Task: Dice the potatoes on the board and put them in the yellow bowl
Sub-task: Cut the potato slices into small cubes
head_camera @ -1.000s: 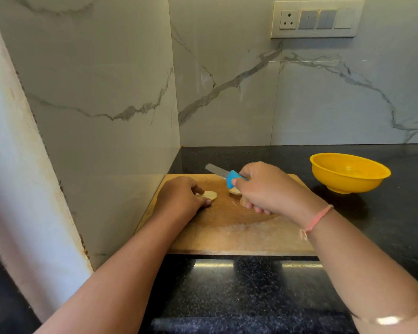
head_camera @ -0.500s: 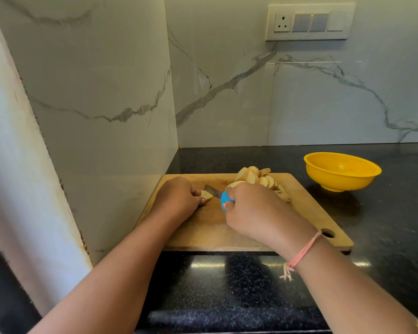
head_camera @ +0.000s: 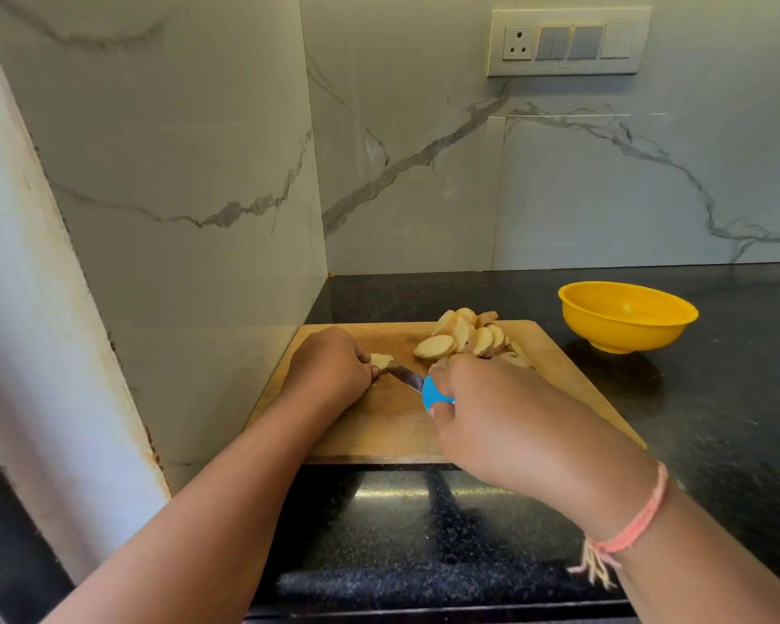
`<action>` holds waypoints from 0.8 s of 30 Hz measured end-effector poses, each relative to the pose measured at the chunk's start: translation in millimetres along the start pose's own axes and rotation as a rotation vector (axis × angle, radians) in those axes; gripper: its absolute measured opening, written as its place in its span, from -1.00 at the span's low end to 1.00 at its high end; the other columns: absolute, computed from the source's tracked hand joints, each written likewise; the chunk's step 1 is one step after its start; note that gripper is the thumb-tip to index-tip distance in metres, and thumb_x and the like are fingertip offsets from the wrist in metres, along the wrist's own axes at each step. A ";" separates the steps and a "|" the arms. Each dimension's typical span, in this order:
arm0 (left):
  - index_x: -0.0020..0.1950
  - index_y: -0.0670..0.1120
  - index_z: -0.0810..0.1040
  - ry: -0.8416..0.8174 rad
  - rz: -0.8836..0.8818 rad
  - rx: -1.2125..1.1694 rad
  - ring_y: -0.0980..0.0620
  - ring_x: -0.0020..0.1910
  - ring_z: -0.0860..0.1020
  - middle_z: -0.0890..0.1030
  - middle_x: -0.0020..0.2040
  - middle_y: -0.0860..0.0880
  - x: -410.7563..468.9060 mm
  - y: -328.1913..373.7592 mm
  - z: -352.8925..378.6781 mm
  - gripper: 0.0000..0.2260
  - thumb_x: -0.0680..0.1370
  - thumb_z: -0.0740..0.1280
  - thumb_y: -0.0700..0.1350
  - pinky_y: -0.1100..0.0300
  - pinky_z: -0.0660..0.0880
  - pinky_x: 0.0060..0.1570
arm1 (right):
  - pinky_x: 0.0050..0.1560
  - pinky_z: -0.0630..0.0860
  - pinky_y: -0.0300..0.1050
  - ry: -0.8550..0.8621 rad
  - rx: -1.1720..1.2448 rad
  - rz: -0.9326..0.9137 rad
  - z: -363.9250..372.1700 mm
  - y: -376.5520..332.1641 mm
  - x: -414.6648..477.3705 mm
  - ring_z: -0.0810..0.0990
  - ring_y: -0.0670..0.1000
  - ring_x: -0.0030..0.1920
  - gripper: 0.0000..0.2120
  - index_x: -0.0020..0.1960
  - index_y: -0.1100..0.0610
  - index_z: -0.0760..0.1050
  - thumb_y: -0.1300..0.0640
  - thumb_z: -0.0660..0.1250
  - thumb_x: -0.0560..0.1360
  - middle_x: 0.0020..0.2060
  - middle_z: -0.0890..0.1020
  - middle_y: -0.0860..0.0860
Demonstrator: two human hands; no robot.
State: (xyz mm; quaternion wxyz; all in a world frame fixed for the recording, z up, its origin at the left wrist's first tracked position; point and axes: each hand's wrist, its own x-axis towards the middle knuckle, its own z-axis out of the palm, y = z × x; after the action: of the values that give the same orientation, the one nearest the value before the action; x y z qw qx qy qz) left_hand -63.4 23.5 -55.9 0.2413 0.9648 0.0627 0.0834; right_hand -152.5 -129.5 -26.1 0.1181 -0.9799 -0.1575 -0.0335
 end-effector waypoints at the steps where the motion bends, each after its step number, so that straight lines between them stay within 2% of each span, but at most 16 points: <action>1: 0.25 -0.07 0.58 0.003 0.003 -0.002 0.00 0.09 0.54 0.61 0.18 -0.04 0.1 -0.9 0.0 -0.71 0.55 0.35 -0.03 0.25 0.39 -0.02 | -0.16 0.48 -0.17 0.012 -0.005 0.003 -0.3 1.2 -2.6 0.53 -0.04 -0.09 -0.73 0.27 0.03 0.41 0.05 0.16 0.59 -0.14 0.51 -0.05; 3: 0.25 -0.08 0.59 0.008 0.010 -0.016 -0.01 0.12 0.54 0.61 0.20 -0.04 0.5 -2.7 0.0 -0.70 0.55 0.36 -0.03 0.24 0.40 0.02 | -0.04 0.48 -0.17 0.037 -0.002 0.012 -0.7 2.7 -5.0 0.53 -0.03 0.02 -0.66 0.35 0.01 0.37 0.01 0.16 0.59 0.06 0.55 -0.03; 5: 0.26 -0.08 0.58 0.004 0.024 -0.025 0.00 0.13 0.53 0.60 0.22 -0.04 0.5 -4.6 0.1 -0.69 0.54 0.37 -0.03 0.24 0.40 0.03 | 0.02 0.46 -0.17 0.069 0.017 0.020 -0.8 1.1 -4.2 0.51 -0.03 0.08 -0.63 0.39 0.01 0.33 -0.02 0.12 0.61 0.17 0.54 -0.02; 8: 0.32 -0.05 0.52 0.010 0.036 -0.044 0.02 0.19 0.51 0.56 0.26 -0.02 0.0 -7.2 -0.2 -0.63 0.53 0.39 -0.01 0.28 0.36 0.01 | 0.01 0.49 -0.14 0.127 0.041 0.015 2.1 -2.0 3.6 0.52 0.00 0.06 -0.61 0.43 0.02 0.27 -0.01 0.07 0.62 0.15 0.55 0.01; 14: 0.38 -0.03 0.43 0.021 0.006 -0.205 0.02 0.17 0.54 0.58 0.24 -0.02 2.9 -12.5 0.9 -0.49 0.46 0.47 -0.05 0.29 0.37 -0.02 | -0.03 0.43 -0.15 0.023 0.062 0.055 8.1 -8.3 23.8 0.51 0.05 0.10 -0.60 0.43 0.06 0.28 0.04 0.12 0.61 0.19 0.53 0.06; 16: 0.38 -0.03 0.44 0.025 -0.006 -0.229 0.01 0.17 0.55 0.58 0.24 -0.03 4.1 -12.5 1.5 -0.48 0.45 0.48 -0.06 0.28 0.37 -0.02 | -0.11 0.42 -0.15 -0.012 0.080 0.060 9.6 -10.5 28.5 0.50 0.05 0.02 -0.63 0.41 0.08 0.31 0.07 0.12 0.61 0.13 0.53 0.08; 20: 0.33 -0.03 0.48 0.025 -0.021 -0.242 0.03 0.13 0.56 0.60 0.20 -0.01 6.1 -12.6 0.9 -0.53 0.44 0.49 -0.07 0.28 0.37 -0.05 | -0.23 0.41 -0.18 -0.044 0.084 0.062 7.6 -15.4 38.8 0.51 0.00 -0.12 -0.67 0.35 0.12 0.35 0.10 0.14 0.61 -0.19 0.46 0.01; 24: 0.23 -0.06 0.54 0.018 -0.036 -0.250 0.03 0.12 0.57 0.61 0.18 -0.03 6.8 -12.6 0.0 -0.61 0.43 0.49 -0.08 0.27 0.38 -0.07 | -0.44 0.36 -0.26 -0.059 0.128 0.068 -2.0 -14.4 44.8 0.42 -0.07 -0.40 -0.68 0.33 0.15 0.39 0.13 0.15 0.59 -0.33 0.45 0.01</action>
State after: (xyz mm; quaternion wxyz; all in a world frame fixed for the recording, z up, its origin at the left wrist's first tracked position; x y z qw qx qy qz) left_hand -57.7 35.6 -61.0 0.3607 0.9251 0.0714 0.0951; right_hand -114.6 -103.2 -16.4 0.1768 -0.9757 -0.1294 0.0098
